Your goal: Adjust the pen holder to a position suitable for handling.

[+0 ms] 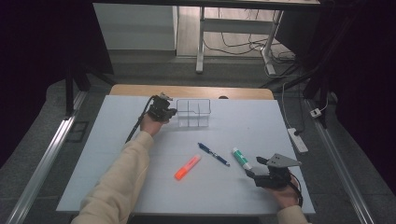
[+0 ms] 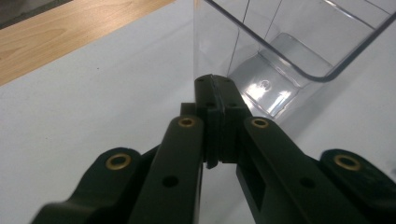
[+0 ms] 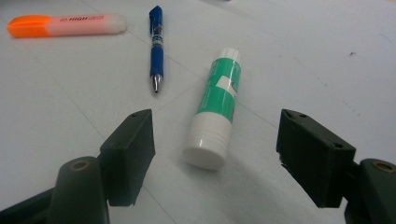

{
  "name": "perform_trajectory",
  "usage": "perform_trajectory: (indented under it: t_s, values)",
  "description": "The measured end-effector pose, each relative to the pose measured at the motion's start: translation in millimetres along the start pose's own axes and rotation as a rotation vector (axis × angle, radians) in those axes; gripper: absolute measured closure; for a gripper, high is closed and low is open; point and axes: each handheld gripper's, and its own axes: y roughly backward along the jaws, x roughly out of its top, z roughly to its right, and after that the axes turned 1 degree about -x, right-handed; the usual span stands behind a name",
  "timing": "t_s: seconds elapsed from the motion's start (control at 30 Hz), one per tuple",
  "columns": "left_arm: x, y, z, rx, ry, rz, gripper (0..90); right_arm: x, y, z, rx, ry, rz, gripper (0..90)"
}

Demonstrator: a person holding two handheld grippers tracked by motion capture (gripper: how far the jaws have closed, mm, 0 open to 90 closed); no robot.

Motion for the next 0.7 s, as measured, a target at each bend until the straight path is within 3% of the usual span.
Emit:
perform_trajectory:
  t_s: [0.27,0.7]
  values:
    - [-2.0,10.5,1.4,0.016,-0.036,0.013,88.7,-1.0,1.5,1.0,-0.002,-0.005,0.002,27.2]
    - [-34.9,64.6,4.8,-0.027,-0.068,0.064,88.6,-0.3,1.9,0.9,-0.01,-0.005,0.001,27.2]
